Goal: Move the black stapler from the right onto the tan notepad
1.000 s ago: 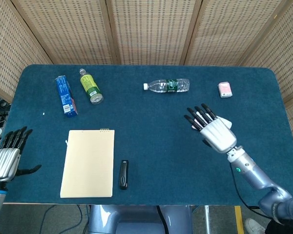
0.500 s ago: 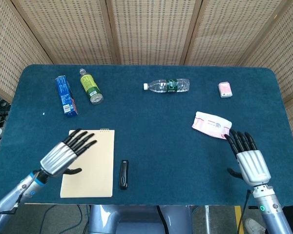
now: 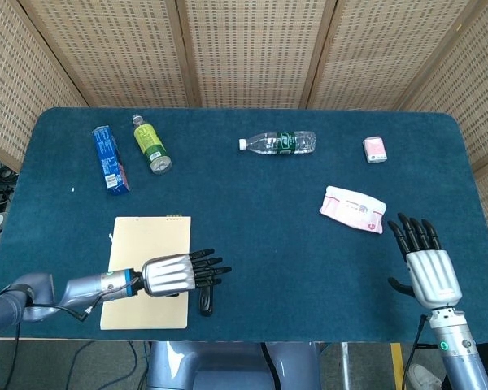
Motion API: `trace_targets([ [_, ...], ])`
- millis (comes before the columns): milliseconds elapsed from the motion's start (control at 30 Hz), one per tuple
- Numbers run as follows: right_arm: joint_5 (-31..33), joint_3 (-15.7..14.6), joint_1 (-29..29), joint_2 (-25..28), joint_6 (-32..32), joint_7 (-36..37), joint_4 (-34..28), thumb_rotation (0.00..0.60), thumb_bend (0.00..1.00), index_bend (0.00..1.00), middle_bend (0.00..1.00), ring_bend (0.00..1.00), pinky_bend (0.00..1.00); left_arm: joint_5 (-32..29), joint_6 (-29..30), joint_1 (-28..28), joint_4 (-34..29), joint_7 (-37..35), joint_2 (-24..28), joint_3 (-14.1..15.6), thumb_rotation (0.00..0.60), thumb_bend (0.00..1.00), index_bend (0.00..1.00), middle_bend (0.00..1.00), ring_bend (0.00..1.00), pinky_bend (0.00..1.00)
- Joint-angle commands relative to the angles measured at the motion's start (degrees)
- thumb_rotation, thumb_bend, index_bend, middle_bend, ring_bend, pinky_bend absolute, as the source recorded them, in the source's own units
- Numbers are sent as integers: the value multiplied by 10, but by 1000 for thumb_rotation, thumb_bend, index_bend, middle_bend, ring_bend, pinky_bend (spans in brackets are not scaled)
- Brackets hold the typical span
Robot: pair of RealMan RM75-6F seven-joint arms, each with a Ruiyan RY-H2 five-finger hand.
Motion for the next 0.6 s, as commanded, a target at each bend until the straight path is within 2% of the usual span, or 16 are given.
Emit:
trace_targets([
  [33,2,6,-5,3,-2,11,1,600,0,0,0,0,0,15,-5,-32,37,-20,-31,20,600,272,235,75,134,172],
  [133,4,12,-8,6,-10,27,3,600,0,0,0,0,0,16,-6,-49,55,-23,-44,29,600,300,248,83,139,174],
  [600,6,33,-15,11,-33,39,3,600,0,0,0,0,0,4,-11,-83,94,-9,-72,65,600,302,268,100,157,195],
])
